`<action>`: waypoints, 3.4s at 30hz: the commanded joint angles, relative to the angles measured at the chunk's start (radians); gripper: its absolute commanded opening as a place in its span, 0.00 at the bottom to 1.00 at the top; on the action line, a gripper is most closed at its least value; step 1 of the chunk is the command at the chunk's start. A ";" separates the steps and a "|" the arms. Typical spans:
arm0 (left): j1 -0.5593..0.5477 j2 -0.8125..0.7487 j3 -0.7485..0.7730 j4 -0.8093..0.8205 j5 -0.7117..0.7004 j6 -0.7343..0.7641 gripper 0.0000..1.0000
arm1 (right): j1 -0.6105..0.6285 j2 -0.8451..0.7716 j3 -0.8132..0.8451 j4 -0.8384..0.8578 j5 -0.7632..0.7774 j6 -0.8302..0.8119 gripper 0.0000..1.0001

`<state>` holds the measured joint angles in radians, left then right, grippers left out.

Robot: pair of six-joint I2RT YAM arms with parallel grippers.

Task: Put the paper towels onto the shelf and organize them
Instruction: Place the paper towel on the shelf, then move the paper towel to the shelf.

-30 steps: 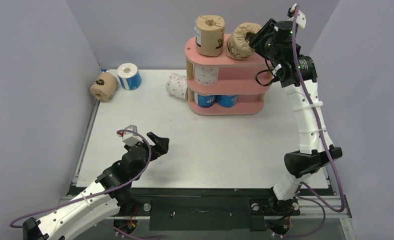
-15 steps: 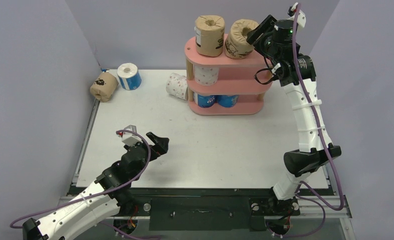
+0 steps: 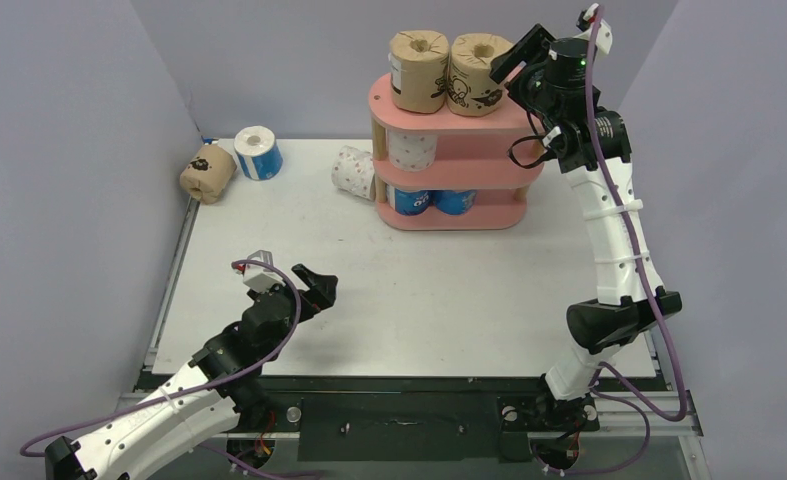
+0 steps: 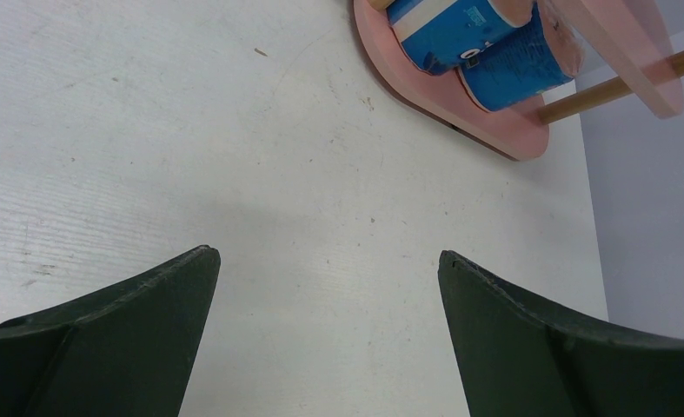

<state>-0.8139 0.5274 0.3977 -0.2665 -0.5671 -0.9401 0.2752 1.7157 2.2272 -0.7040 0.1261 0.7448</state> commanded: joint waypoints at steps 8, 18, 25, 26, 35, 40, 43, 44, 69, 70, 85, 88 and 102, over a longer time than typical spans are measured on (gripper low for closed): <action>0.007 -0.017 -0.002 0.008 0.002 -0.005 0.97 | -0.005 -0.209 -0.185 0.214 0.028 0.008 0.68; 0.007 -0.013 -0.006 0.021 0.019 -0.015 0.97 | -0.098 -0.437 -0.741 0.710 -0.125 0.055 0.63; 0.008 -0.029 -0.008 0.013 0.014 -0.008 0.97 | -0.201 -0.394 -0.832 0.896 -0.259 0.247 0.51; 0.008 -0.030 -0.007 0.014 0.012 -0.007 0.97 | -0.205 -0.377 -0.825 0.898 -0.260 0.256 0.48; 0.008 -0.001 0.006 0.023 0.002 -0.004 0.97 | -0.215 -0.270 -0.728 0.853 -0.234 0.312 0.27; 0.008 0.005 0.006 0.027 -0.003 -0.005 0.97 | -0.214 -0.212 -0.698 0.848 -0.250 0.338 0.23; 0.010 0.009 0.006 0.029 -0.004 -0.004 0.97 | -0.213 -0.190 -0.692 0.848 -0.257 0.345 0.21; 0.010 0.010 0.005 0.029 -0.004 -0.004 0.97 | -0.210 -0.186 -0.692 0.849 -0.261 0.347 0.20; 0.015 0.017 -0.007 0.035 0.007 -0.009 0.97 | -0.149 -0.086 -0.592 0.798 -0.320 0.324 0.19; 0.015 0.017 -0.007 0.036 0.006 -0.009 0.97 | -0.148 -0.081 -0.591 0.797 -0.327 0.323 0.19; 0.018 0.007 -0.013 0.032 0.010 -0.009 0.97 | -0.123 -0.059 -0.566 0.779 -0.343 0.319 0.19; 0.020 0.004 -0.011 0.028 0.008 -0.008 0.97 | -0.131 -0.076 -0.578 0.781 -0.343 0.325 0.21; 0.025 0.028 0.033 0.060 0.020 0.020 0.97 | -0.170 -0.504 -0.838 0.737 -0.170 0.200 0.41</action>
<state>-0.7963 0.5392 0.3820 -0.2649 -0.5591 -0.9394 0.0845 1.3994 1.4601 0.0204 -0.1219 1.0451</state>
